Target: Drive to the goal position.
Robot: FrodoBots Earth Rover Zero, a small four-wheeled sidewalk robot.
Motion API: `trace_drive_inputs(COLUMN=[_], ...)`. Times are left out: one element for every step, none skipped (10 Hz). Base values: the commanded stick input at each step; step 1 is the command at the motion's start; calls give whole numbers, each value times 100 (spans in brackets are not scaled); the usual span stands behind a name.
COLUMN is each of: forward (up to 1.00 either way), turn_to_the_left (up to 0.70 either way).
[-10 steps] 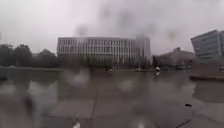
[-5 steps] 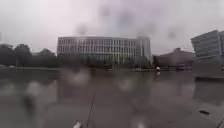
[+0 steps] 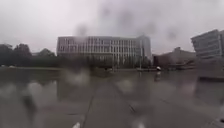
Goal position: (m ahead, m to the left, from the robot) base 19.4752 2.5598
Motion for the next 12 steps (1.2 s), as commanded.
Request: trace_drive_inputs(forward=[70,70,70,70,70,70,70,70,70,70,70,70], turn_to_the_left=[1,1,1,1,1,1,1,1,1,1,1,1])
